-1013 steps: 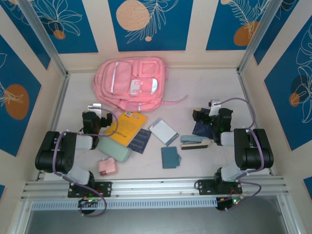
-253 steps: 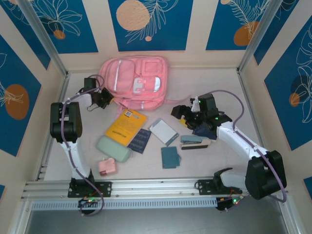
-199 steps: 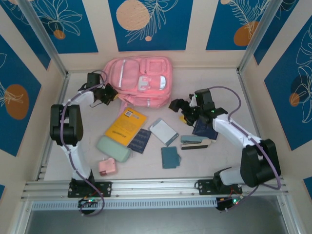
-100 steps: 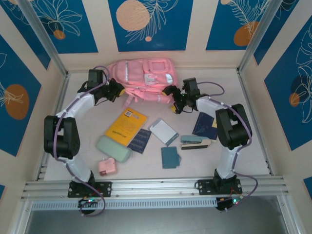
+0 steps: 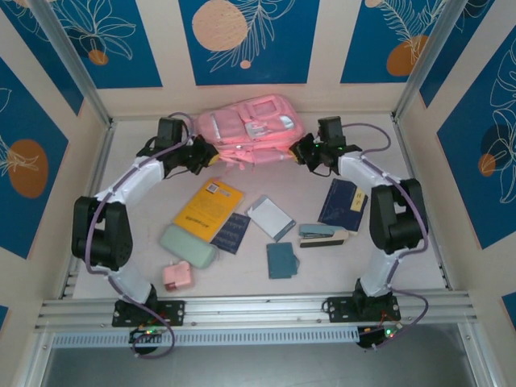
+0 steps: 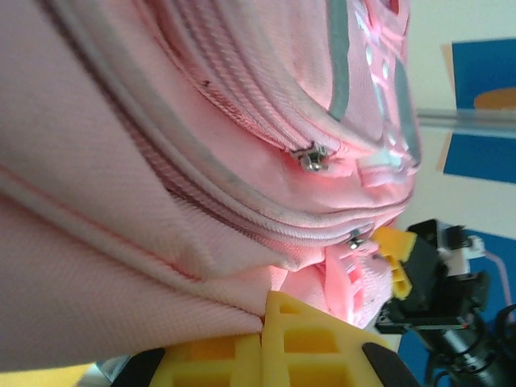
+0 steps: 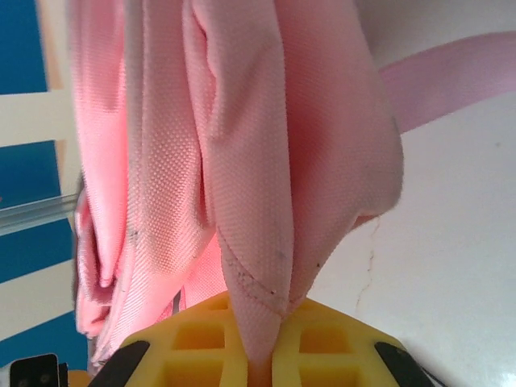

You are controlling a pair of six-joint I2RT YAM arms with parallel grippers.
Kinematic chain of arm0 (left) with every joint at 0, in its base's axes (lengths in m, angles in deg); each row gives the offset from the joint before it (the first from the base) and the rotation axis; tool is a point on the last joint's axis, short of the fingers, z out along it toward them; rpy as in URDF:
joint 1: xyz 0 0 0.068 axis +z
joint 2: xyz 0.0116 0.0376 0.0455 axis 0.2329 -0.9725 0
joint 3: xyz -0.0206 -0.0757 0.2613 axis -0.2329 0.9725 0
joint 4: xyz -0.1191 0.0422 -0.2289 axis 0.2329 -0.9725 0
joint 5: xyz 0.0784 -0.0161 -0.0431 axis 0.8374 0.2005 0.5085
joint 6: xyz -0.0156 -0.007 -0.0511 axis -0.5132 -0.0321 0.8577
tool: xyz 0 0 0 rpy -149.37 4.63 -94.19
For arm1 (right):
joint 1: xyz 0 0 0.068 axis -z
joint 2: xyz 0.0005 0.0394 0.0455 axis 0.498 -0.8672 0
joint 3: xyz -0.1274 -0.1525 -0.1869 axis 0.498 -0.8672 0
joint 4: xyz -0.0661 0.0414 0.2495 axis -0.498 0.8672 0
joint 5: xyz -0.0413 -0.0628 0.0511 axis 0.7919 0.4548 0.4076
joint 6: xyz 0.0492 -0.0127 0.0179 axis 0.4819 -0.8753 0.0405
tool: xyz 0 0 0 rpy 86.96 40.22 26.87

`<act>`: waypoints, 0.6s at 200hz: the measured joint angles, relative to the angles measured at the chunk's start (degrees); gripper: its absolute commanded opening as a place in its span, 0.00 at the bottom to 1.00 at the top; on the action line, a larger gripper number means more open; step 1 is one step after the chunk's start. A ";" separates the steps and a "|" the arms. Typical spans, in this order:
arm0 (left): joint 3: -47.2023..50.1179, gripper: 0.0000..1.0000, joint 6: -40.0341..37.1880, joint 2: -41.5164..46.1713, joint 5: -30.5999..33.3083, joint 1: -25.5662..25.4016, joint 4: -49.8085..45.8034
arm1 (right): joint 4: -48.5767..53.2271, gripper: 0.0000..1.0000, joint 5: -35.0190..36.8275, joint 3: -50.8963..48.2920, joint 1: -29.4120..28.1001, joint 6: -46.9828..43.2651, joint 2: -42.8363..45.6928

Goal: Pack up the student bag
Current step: Pick up the student bag at the top-center of the table, then place the student bag at the center of the table.

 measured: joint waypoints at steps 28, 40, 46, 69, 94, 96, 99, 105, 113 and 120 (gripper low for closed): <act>-0.17 0.00 -1.75 3.13 0.52 -3.17 -2.16 | 3.32 0.05 2.95 -3.50 0.85 -4.04 9.51; -0.15 0.00 -2.23 4.13 1.03 -4.96 -3.04 | 4.76 0.06 4.15 -6.08 1.38 -5.40 13.94; -0.09 0.00 -2.47 4.63 1.46 -6.05 -3.45 | 5.31 0.06 4.48 -7.74 1.75 -5.90 16.20; 1.73 0.00 -3.65 7.30 3.48 -10.97 -4.57 | 10.12 0.07 6.32 -14.56 2.97 -7.69 25.55; 6.99 0.00 -3.87 9.90 5.49 -16.68 -5.84 | 15.43 0.16 9.11 -21.88 3.13 -9.75 35.41; 7.45 0.00 -3.87 9.99 5.53 -17.14 -5.99 | 15.89 0.17 9.29 -22.49 3.13 -9.86 36.24; 8.11 0.00 -3.87 10.01 5.62 -17.77 -6.01 | 16.39 0.19 9.57 -23.39 3.15 -10.10 37.35; 9.35 0.00 -3.87 10.05 5.75 -18.95 -5.99 | 17.33 0.23 10.10 -25.18 3.13 -10.69 39.45; 11.04 0.00 -3.87 9.97 6.10 -20.50 -5.92 | 18.75 0.34 10.45 -27.43 3.15 -12.02 41.88; 12.33 0.00 -3.87 9.77 6.23 -21.70 -5.86 | 19.98 0.47 10.43 -29.03 3.17 -12.83 43.36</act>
